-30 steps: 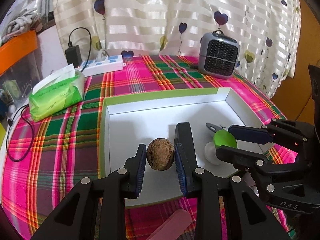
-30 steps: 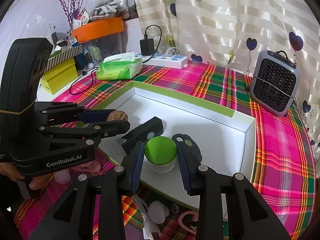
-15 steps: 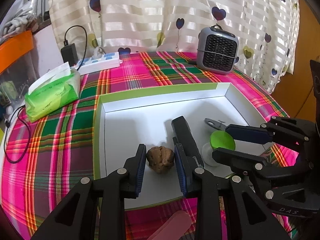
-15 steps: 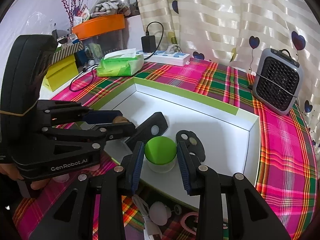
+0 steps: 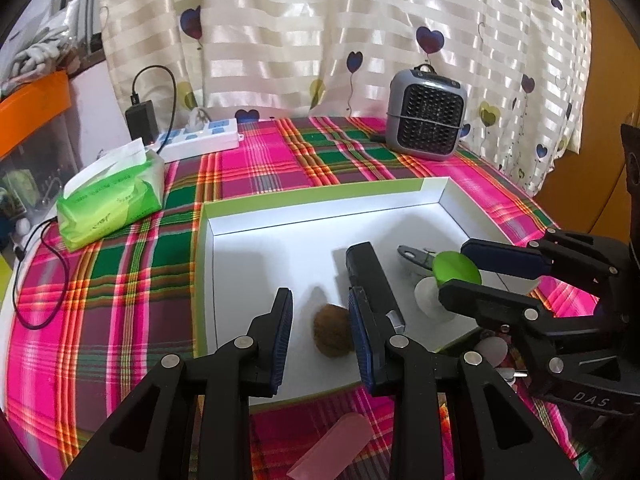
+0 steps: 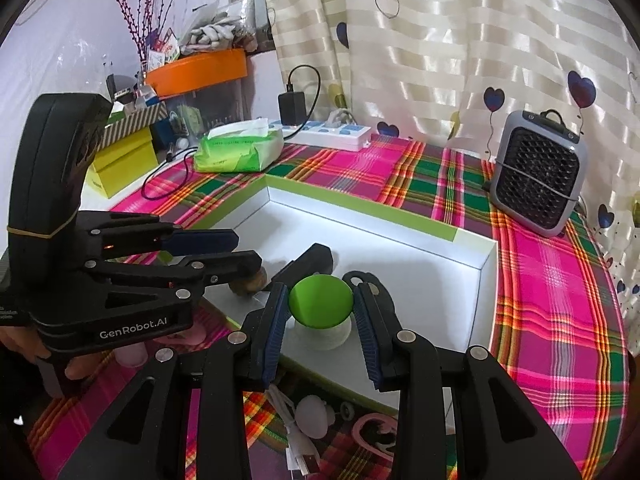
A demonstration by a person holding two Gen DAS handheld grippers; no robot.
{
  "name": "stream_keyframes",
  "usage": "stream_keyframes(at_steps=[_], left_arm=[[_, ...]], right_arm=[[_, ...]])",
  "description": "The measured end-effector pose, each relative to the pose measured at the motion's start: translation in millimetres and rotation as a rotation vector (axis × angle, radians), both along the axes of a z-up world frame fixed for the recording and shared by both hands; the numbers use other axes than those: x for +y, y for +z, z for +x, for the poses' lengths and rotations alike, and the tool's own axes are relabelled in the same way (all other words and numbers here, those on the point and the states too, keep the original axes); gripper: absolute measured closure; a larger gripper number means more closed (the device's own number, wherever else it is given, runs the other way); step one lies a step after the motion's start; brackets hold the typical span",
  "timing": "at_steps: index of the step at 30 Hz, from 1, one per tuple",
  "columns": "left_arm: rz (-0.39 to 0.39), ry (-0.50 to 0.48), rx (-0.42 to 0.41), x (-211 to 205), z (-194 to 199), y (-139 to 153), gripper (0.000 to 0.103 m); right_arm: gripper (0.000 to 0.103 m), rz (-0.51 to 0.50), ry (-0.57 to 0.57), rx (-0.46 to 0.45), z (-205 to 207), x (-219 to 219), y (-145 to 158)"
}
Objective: Organize objects
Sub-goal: 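Open left gripper releasing walnut in box while right tool holds suction cup near box rim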
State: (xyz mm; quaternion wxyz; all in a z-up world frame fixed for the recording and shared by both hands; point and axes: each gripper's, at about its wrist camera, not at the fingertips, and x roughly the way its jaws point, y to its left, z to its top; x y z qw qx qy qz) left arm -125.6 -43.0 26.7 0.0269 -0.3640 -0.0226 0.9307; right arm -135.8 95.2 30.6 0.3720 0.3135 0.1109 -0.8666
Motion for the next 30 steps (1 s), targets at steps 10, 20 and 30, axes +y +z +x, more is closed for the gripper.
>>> stream_keyframes(at_steps=[10,20,30], left_arm=[[0.014,0.017,0.022,-2,9,7,0.076],[0.018,0.005,0.033,0,16,11,0.076],[0.022,0.011,0.037,-1,21,12,0.076]], right_arm=[[0.068,-0.011,0.009,0.021,7,3,6],[0.068,-0.025,0.007,0.034,11,6,10],[0.068,-0.03,0.027,0.03,17,8,12]])
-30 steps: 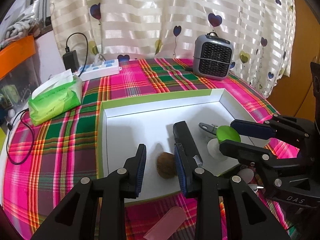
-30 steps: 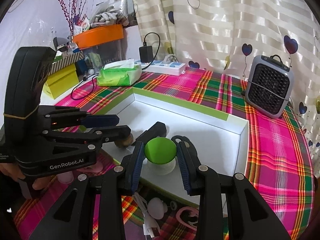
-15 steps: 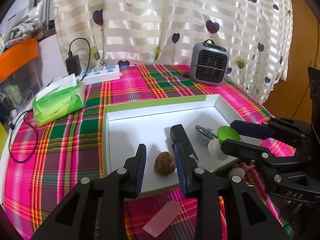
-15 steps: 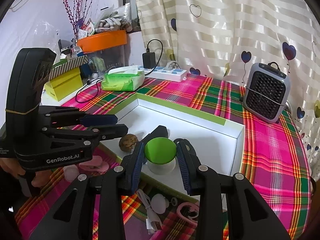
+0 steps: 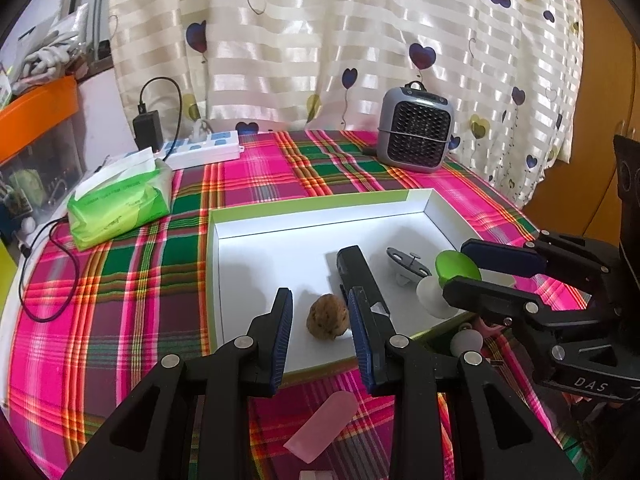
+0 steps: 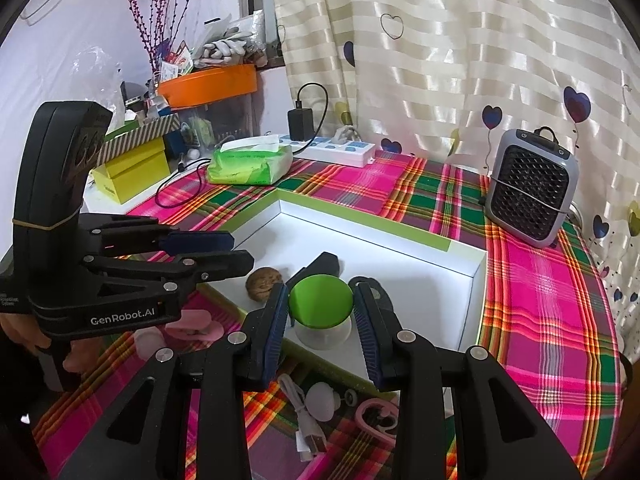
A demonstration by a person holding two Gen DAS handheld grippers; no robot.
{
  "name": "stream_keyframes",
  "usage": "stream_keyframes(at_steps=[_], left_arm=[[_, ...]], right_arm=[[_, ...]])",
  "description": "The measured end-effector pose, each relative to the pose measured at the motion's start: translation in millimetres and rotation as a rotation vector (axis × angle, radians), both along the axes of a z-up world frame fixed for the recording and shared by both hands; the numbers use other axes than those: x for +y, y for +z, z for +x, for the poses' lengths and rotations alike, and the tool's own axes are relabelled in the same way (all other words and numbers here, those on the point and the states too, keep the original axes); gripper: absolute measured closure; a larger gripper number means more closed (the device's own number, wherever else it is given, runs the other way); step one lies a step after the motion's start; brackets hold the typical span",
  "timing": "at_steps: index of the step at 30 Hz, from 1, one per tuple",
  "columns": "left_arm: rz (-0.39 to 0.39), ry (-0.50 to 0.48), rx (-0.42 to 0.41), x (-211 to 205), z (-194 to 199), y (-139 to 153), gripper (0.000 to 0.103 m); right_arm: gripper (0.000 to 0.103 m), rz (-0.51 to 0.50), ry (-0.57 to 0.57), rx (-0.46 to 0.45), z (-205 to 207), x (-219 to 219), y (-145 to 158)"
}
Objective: Organize objects
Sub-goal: 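Open left gripper releasing walnut in box while right tool holds suction cup near box rim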
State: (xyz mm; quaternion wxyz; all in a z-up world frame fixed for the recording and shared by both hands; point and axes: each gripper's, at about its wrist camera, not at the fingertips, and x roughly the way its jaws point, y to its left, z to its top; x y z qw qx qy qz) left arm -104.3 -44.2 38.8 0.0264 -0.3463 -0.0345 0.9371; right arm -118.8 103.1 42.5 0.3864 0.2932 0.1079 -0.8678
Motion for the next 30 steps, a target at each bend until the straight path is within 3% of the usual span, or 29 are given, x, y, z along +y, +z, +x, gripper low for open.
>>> stream_keyframes(at_steps=[30], left_arm=[[0.001,-0.021,0.012,3,39,5,0.076]], right_arm=[[0.068,-0.035,0.044,-0.01,28,33,3]])
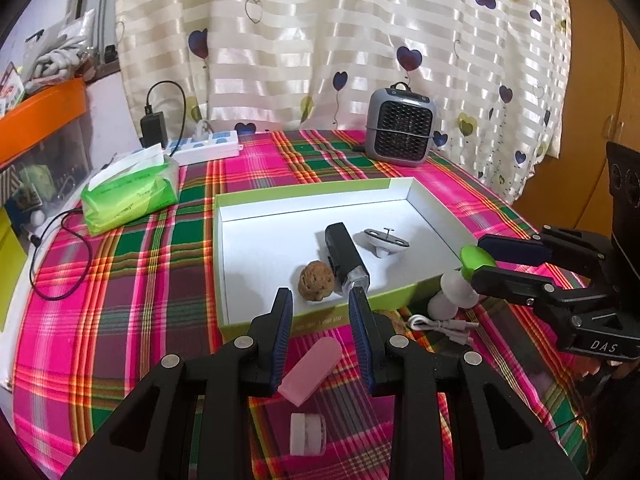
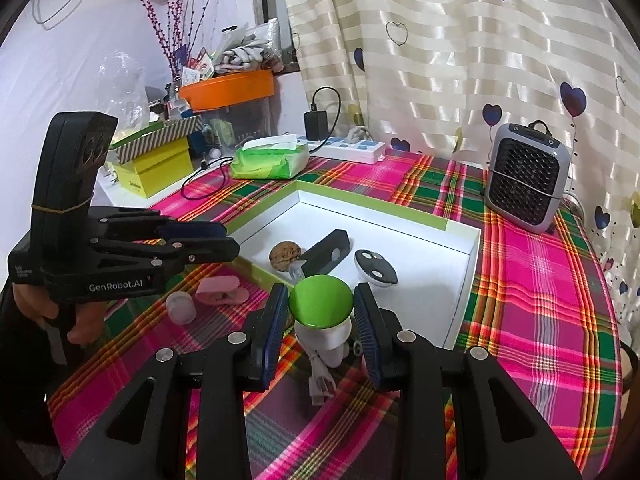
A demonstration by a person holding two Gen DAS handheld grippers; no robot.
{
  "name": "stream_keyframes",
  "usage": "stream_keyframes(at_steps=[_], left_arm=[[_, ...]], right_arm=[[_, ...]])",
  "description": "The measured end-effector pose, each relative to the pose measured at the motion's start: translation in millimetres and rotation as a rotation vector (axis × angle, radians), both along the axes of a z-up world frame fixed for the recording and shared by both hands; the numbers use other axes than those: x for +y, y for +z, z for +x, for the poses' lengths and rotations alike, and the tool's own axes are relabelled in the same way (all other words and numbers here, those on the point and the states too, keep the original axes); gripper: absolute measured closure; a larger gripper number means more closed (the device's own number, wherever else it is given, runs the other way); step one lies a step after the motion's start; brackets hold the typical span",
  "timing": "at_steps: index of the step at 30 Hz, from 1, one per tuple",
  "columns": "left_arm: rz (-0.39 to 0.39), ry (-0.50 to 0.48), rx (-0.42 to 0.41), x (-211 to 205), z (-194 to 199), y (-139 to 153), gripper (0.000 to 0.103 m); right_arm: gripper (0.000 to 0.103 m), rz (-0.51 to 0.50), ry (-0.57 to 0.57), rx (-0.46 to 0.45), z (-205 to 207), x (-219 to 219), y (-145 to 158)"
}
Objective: Organize objects
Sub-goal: 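Open left gripper releasing walnut in box while right tool holds suction cup near box rim, then move left tool toward pink bar while right gripper releases green suction cup in box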
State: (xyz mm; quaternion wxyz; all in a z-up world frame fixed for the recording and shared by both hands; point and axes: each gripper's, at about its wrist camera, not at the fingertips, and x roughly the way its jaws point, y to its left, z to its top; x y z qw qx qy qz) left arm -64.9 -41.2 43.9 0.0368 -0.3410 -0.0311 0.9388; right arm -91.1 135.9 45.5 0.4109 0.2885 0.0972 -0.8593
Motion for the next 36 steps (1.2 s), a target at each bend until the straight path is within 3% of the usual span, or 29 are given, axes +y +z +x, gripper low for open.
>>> stream_keyframes(at_steps=[22,32,36], left_arm=[[0.005,-0.005,0.012,-10,16,-3,0.076],[0.019,0.02,0.0,-11,14,-8,0.076],[0.02,0.034,-0.007,-12,10,-10,0.076]], right_arm=[[0.068,0.029,-0.017,-0.057,-6,21,-16],[0.068,-0.036,-0.106,0.017,-15,20,1],[0.068,0.009,-0.144,0.018,-29,7,-8]])
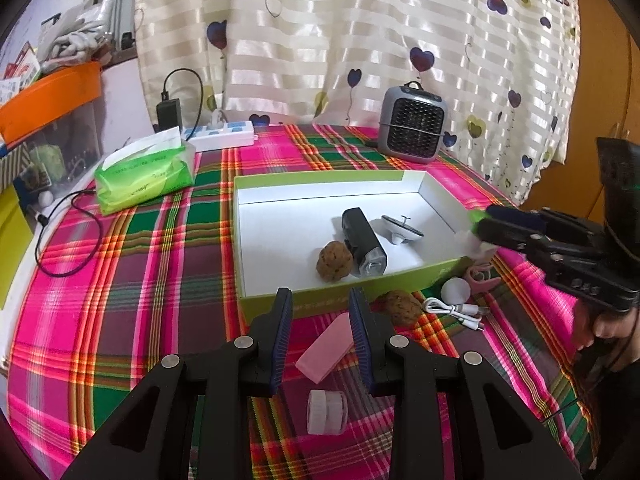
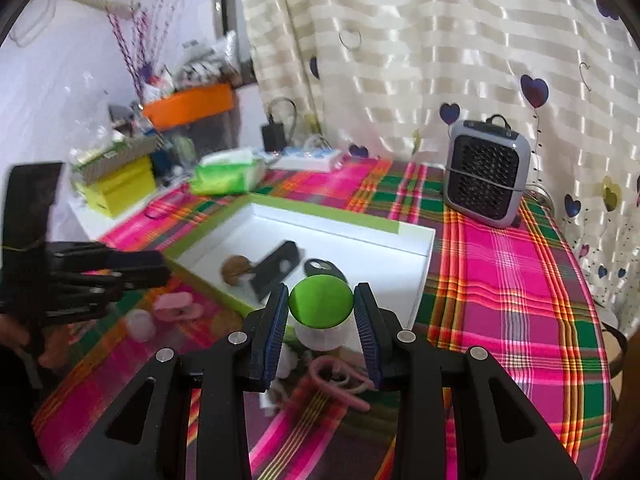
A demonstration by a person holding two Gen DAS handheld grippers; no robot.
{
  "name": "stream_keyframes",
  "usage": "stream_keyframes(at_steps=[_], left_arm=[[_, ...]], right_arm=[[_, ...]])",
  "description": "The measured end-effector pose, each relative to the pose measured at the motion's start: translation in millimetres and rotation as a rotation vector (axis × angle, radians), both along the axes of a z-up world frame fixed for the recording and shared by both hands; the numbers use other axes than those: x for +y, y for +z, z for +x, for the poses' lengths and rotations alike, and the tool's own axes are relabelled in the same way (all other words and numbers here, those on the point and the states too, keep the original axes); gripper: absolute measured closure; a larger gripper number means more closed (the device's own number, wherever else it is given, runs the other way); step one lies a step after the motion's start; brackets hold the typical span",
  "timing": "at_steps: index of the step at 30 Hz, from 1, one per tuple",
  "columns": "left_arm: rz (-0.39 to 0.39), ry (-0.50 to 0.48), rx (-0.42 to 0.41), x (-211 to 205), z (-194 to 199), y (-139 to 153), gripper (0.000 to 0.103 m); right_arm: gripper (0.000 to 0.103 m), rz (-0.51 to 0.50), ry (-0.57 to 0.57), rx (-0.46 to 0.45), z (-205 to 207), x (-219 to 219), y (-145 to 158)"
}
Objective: Organize objects
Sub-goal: 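Move left tool toward pink bar while right gripper releases green suction cup in box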
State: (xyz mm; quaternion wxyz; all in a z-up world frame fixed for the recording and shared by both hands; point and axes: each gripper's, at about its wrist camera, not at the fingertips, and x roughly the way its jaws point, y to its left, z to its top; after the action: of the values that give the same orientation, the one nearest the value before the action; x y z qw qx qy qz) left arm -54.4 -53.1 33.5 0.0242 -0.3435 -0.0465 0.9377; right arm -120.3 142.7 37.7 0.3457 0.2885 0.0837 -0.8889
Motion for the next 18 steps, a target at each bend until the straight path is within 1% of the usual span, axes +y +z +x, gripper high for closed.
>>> stream_keyframes(at_steps=[5,7,9,15,18], left_arm=[[-0.004,0.01,-0.001,-1,-1,0,0.076],[-0.005,0.013,-0.005,-2,-1,-1,0.076],[-0.007,0.014,-0.005,-2,-1,-1,0.076],[-0.016,0.004,-0.012,0,-2,-4,0.076],[-0.017,0.004,-0.014,1,-2,-4,0.076]], right_arm=[[0.068,0.008,-0.017,-0.015,-11,-5,-5],[0.068,0.015,-0.048,-0.019,-17,-4,-6],[0.068,0.003,-0.048,-0.032,-20,-2,-6],[0.068,0.033,-0.025,-0.072,-24,-8,-15],[0.068,0.043,-0.036,-0.088,-26,-8,-17]])
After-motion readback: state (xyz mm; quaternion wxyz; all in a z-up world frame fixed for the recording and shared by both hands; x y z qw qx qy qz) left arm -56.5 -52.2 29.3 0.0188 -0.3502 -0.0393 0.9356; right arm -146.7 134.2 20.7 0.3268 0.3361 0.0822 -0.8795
